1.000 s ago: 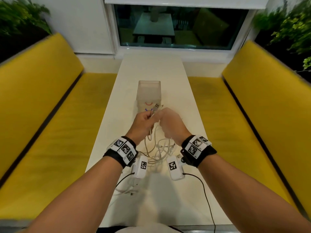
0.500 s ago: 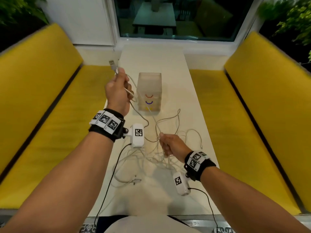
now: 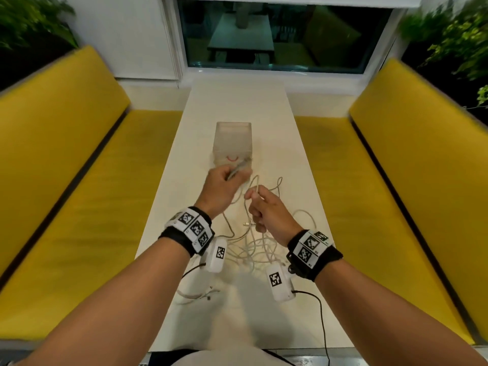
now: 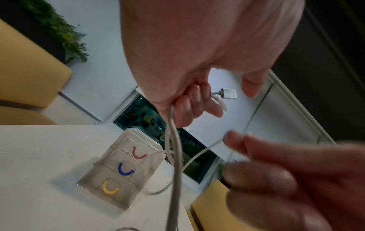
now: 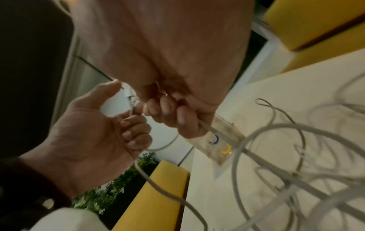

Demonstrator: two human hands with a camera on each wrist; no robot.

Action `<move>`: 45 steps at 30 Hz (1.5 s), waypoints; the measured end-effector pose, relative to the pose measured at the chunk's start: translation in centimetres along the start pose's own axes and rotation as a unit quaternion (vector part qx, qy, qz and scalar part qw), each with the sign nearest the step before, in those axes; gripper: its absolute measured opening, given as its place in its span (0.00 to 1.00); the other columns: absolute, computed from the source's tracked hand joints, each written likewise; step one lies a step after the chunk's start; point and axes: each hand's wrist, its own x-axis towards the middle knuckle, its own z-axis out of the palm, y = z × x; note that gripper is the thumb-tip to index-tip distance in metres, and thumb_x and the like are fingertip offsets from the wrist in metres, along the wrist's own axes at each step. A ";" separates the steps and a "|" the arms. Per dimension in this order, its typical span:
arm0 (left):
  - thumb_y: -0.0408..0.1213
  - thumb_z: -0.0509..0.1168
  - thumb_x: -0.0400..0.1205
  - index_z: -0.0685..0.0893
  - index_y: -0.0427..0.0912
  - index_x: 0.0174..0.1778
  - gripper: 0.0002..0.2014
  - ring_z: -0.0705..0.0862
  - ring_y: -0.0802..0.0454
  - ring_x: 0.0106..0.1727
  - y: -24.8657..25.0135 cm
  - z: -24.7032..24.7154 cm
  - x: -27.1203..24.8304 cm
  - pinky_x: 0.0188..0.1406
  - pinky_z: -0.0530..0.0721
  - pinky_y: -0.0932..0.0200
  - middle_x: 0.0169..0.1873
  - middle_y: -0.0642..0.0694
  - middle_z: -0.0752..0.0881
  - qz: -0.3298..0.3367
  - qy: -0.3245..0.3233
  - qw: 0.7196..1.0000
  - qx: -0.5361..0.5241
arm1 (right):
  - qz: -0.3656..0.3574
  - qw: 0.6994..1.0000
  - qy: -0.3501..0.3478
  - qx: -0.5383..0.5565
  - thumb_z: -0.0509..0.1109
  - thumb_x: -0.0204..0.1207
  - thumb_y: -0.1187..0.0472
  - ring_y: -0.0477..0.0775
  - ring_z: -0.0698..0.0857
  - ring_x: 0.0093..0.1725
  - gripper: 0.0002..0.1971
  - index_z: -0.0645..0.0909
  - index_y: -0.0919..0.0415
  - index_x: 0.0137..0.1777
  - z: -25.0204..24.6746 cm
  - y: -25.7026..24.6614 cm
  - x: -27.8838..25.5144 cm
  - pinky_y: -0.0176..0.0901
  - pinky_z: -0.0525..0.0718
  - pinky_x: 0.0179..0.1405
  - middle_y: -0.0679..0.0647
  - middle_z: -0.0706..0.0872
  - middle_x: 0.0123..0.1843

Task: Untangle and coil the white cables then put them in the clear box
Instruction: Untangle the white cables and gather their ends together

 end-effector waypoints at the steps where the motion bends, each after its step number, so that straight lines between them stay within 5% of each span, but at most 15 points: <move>1: 0.44 0.72 0.83 0.79 0.39 0.29 0.19 0.71 0.54 0.25 -0.1 0.5 -0.2 0.26 0.71 0.59 0.21 0.52 0.76 0.001 -0.021 1.000 0.009 | -0.007 1.000 -0.002 -0.014 0.56 0.91 0.55 0.46 0.63 0.25 0.11 0.79 0.50 0.50 0.2 -0.6 0.0 0.39 0.59 0.25 0.48 0.67 0.30; 4: 0.41 0.72 0.82 0.83 0.33 0.32 0.16 0.76 0.54 0.26 -0.4 1.1 0.0 0.30 0.76 0.57 0.23 0.49 0.81 0.001 -0.023 0.999 0.034 | -0.008 1.000 -0.014 -0.007 0.57 0.90 0.58 0.45 0.61 0.24 0.13 0.78 0.51 0.44 0.7 -1.5 0.0 0.37 0.56 0.24 0.51 0.66 0.32; 8: 0.32 0.69 0.81 0.73 0.40 0.26 0.18 0.70 0.55 0.19 0.0 0.9 0.4 0.23 0.71 0.60 0.17 0.53 0.72 -0.009 -0.024 0.998 0.052 | -0.002 0.999 -0.038 0.032 0.59 0.90 0.57 0.48 0.62 0.26 0.18 0.81 0.54 0.38 0.6 -0.5 -0.2 0.39 0.59 0.24 0.53 0.67 0.31; 12: 0.37 0.70 0.82 0.78 0.34 0.28 0.17 0.68 0.58 0.24 0.8 -0.5 1.8 0.26 0.68 0.60 0.23 0.50 0.74 0.017 0.073 0.996 0.044 | 0.040 0.995 -0.044 0.075 0.61 0.89 0.52 0.50 0.66 0.25 0.18 0.81 0.61 0.41 1.0 2.6 -1.2 0.41 0.69 0.23 0.51 0.69 0.28; 15: 0.34 0.69 0.84 0.74 0.42 0.26 0.19 0.68 0.65 0.20 1.7 -1.5 2.5 0.25 0.68 0.67 0.17 0.60 0.73 0.024 0.096 0.995 0.027 | 0.055 0.994 -0.036 0.089 0.64 0.87 0.49 0.51 0.65 0.24 0.18 0.80 0.59 0.39 1.0 5.8 -2.0 0.44 0.75 0.25 0.51 0.68 0.26; 20: 0.41 0.70 0.84 0.80 0.43 0.31 0.15 0.66 0.55 0.24 2.2 -2.5 3.4 0.24 0.69 0.61 0.21 0.54 0.70 0.027 0.122 0.992 -0.008 | 0.087 0.995 -0.037 0.041 0.64 0.87 0.46 0.51 0.67 0.24 0.20 0.79 0.57 0.35 0.7 7.9 -2.7 0.44 0.79 0.28 0.52 0.69 0.27; 26: 0.41 0.68 0.84 0.83 0.44 0.35 0.11 0.70 0.52 0.26 2.3 -3.3 3.6 0.30 0.72 0.54 0.25 0.53 0.74 0.023 0.166 0.986 -0.002 | 0.135 0.990 -0.033 0.010 0.57 0.88 0.58 0.51 0.65 0.24 0.18 0.77 0.57 0.35 0.1 8.3 -2.8 0.43 0.73 0.27 0.53 0.68 0.28; 28: 0.42 0.69 0.84 0.82 0.40 0.36 0.12 0.69 0.55 0.24 2.7 -3.8 3.6 0.28 0.72 0.55 0.23 0.54 0.73 0.018 0.124 0.992 0.018 | 0.149 0.989 -0.014 -0.009 0.57 0.87 0.58 0.48 0.63 0.23 0.17 0.73 0.56 0.34 -0.1 8.4 -3.0 0.42 0.65 0.25 0.50 0.66 0.26; 32: 0.52 0.75 0.79 0.76 0.37 0.31 0.24 0.66 0.56 0.22 2.0 -2.2 1.2 0.22 0.65 0.63 0.23 0.51 0.70 -0.012 -0.082 0.991 0.102 | 0.134 0.989 0.002 -0.059 0.62 0.86 0.59 0.45 0.64 0.23 0.10 0.71 0.55 0.41 0.5 6.8 -2.2 0.38 0.63 0.22 0.47 0.67 0.29; 35: 0.61 0.78 0.71 0.76 0.44 0.26 0.26 0.80 0.49 0.27 -0.8 0.2 -0.3 0.29 0.75 0.59 0.26 0.46 0.83 -0.052 -0.160 0.969 0.182 | 0.097 0.991 -0.016 -0.094 0.59 0.80 0.70 0.47 0.68 0.26 0.09 0.76 0.56 0.50 1.2 4.2 -1.4 0.40 0.67 0.22 0.50 0.71 0.33; 40: 0.36 0.71 0.82 0.73 0.43 0.26 0.20 0.72 0.55 0.22 -1.4 1.0 -0.5 0.27 0.73 0.60 0.19 0.52 0.73 -0.028 -0.095 0.976 0.195 | 0.017 0.998 -0.020 -0.050 0.56 0.82 0.77 0.52 0.68 0.26 0.13 0.78 0.62 0.44 1.5 1.6 -1.0 0.44 0.67 0.26 0.56 0.71 0.31; 45: 0.44 0.71 0.82 0.75 0.42 0.27 0.20 0.69 0.57 0.23 0.0 -0.4 0.6 0.25 0.68 0.62 0.20 0.55 0.73 -0.030 -0.056 0.975 0.215 | -0.025 0.999 0.019 0.032 0.59 0.86 0.73 0.52 0.72 0.29 0.15 0.82 0.59 0.64 0.7 1.4 -1.0 0.42 0.73 0.24 0.53 0.76 0.35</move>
